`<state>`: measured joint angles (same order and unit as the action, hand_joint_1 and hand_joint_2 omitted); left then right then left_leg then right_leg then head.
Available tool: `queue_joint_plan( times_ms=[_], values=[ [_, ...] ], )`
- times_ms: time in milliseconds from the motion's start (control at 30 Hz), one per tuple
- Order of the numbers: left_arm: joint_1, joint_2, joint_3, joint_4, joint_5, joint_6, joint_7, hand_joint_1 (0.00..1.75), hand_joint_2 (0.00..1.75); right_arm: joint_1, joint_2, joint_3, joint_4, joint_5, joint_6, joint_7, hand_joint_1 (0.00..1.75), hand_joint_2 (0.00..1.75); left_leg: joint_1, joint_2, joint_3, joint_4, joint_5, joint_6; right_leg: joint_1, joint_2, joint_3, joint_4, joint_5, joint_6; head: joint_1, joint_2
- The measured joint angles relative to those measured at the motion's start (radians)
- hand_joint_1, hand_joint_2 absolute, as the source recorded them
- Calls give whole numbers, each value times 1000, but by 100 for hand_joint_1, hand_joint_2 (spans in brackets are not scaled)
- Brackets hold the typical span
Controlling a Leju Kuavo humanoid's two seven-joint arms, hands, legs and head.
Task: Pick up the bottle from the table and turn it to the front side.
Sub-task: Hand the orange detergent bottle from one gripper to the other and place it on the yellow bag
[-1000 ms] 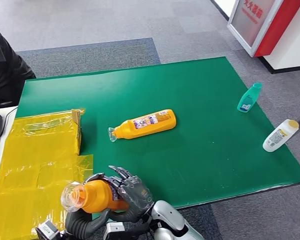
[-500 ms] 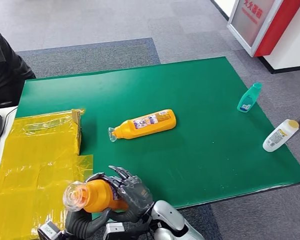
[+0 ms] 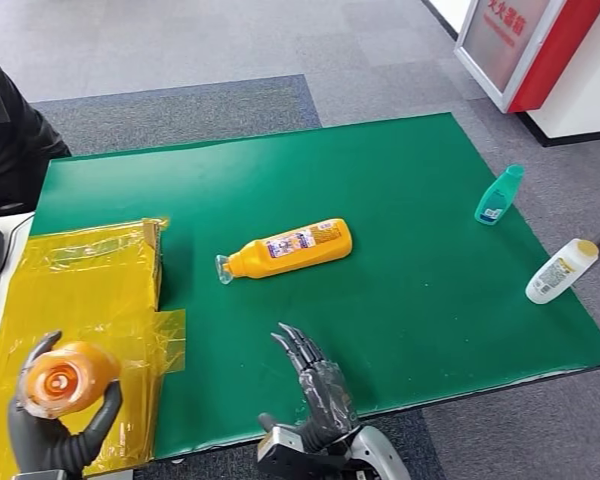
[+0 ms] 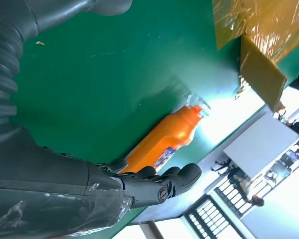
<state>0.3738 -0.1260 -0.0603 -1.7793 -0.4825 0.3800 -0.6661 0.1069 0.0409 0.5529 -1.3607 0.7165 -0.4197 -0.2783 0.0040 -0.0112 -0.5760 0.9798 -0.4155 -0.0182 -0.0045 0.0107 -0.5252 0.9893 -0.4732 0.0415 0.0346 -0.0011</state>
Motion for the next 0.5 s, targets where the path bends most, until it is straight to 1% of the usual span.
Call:
queue_joint_plan(
  times_ms=[100,200,300,367,433,500],
  values=[
    [18,-2,42,-50,-9,86,0,175,175,36,-15,-20,-40,-32,-23,-10,0,175,0,0,0,0,0,0,0,0,-1,0,0,0,0,0],
    [30,-3,70,-87,-19,123,0,175,175,66,-25,-45,-71,-72,-55,-41,0,175,0,0,0,0,0,0,0,0,-3,0,-1,0,0,0],
    [39,-8,91,-106,-62,156,0,175,175,94,-29,-74,-108,-89,-77,-66,0,175,0,0,0,0,0,0,0,0,-2,0,-1,0,0,0],
    [42,-15,110,-111,-122,168,1,175,175,107,-29,-96,-133,-94,-82,-75,0,175,0,0,0,0,0,0,0,0,-2,0,0,0,0,0],
    [44,-21,130,-111,-225,170,12,175,175,119,-29,-114,-154,-96,-75,-80,0,175,0,0,0,0,0,0,0,0,-2,0,0,1,0,0],
    [44,-22,143,-109,-373,172,58,175,175,127,-29,-128,-171,-93,-60,-81,0,175,0,0,0,0,0,0,0,0,-2,0,0,0,0,0]
  ],
)
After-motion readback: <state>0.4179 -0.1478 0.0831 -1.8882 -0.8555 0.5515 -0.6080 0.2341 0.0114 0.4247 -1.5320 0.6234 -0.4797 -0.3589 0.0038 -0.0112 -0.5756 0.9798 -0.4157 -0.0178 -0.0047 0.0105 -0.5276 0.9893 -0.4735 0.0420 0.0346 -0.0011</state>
